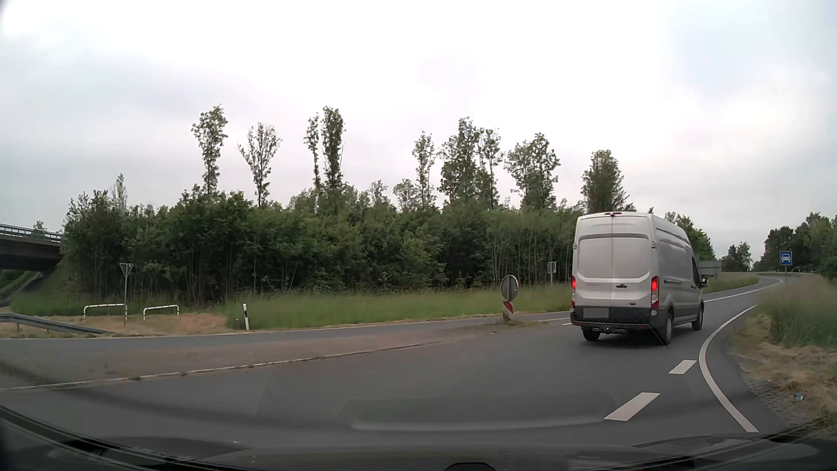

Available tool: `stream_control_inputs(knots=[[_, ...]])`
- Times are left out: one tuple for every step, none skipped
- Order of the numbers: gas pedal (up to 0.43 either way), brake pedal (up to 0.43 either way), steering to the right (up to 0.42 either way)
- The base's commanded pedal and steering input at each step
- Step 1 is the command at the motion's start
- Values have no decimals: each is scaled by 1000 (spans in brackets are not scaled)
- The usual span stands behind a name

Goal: Follow the waypoints while adhering to traffic rules and regulations

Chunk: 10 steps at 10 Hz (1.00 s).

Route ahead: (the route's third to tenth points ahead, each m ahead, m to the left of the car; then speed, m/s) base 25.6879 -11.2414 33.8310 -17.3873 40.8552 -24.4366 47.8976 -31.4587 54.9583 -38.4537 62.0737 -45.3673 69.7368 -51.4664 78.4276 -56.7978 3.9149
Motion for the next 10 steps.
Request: stream_control_inputs(knots=[[539,0,180],[539,0,180],[539,0,180],[539,0,180],[539,0,180],[531,0,180],[531,0,180],[520,0,180],[520,0,180],[520,0,177]])
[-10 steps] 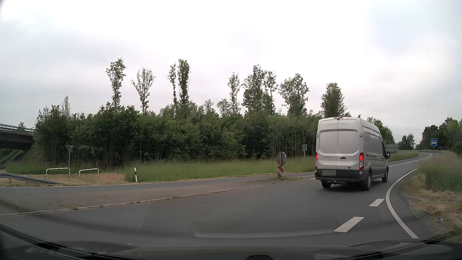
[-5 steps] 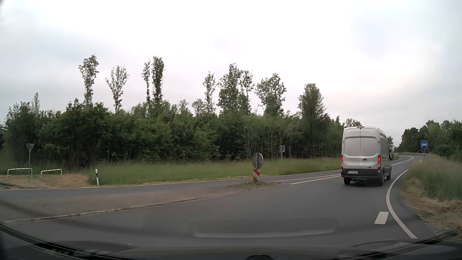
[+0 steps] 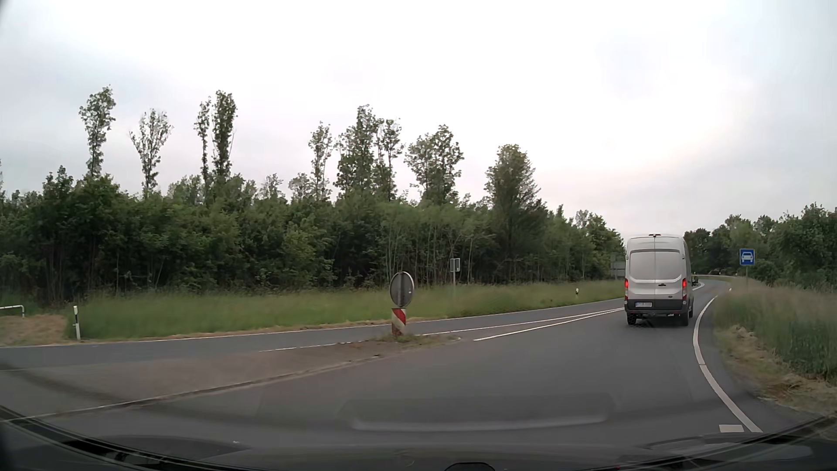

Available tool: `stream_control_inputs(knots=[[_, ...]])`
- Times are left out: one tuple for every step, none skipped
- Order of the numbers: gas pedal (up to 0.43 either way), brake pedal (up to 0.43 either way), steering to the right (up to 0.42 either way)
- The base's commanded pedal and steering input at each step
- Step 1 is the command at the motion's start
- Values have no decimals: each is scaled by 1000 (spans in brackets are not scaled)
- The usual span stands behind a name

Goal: Follow the waypoints while adhering to traffic rules and regulations

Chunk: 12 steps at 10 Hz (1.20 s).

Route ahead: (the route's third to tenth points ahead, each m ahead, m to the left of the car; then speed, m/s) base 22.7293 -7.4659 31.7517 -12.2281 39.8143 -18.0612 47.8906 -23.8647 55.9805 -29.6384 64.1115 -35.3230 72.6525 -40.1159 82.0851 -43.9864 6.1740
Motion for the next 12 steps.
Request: stream_control_inputs(knots=[[500,0,170],[488,0,166],[488,0,165],[488,0,165],[480,0,165],[480,0,165],[480,0,161],[480,0,158],[480,0,155],[480,0,152],[480,0,149],[480,0,147]])
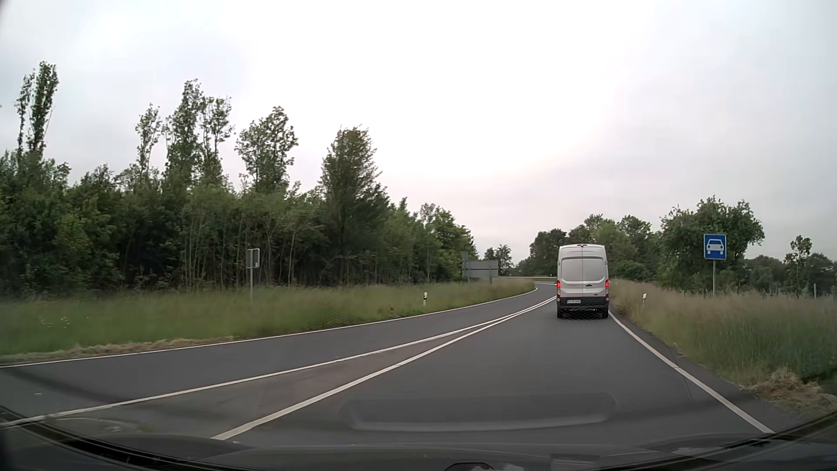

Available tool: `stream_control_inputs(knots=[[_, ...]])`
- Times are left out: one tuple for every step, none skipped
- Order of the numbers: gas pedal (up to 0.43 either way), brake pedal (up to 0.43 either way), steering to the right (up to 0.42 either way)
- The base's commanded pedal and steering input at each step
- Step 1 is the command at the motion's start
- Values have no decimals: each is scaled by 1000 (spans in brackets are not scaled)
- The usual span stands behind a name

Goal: Follow the waypoints while adhering to traffic rules and regulations

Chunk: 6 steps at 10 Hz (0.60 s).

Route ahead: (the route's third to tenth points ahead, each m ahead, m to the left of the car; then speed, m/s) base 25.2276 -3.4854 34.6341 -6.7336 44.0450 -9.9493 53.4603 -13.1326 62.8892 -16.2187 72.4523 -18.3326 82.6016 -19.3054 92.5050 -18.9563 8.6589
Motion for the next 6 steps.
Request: stream_control_inputs(knots=[[480,0,140],[469,0,130],[469,0,123],[469,0,114],[469,0,108],[461,0,104]])
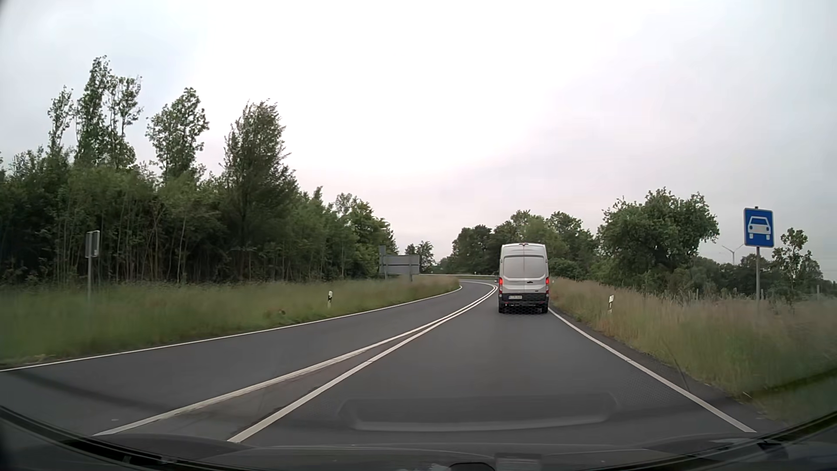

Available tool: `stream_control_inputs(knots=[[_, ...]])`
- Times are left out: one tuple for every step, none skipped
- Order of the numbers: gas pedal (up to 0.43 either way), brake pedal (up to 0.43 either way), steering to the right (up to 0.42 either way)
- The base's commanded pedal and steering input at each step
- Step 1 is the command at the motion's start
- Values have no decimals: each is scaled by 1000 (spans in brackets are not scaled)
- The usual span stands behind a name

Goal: Follow the waypoints while adhering to traffic rules and regulations

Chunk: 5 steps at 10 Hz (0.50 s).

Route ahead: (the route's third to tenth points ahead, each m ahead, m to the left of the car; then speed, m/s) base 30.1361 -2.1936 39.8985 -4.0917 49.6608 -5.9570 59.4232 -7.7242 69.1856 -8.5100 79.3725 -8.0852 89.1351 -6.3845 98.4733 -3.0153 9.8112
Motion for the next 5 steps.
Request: stream_control_inputs(knots=[[461,0,99],[449,0,91],[449,0,81],[449,0,77],[441,0,72]])
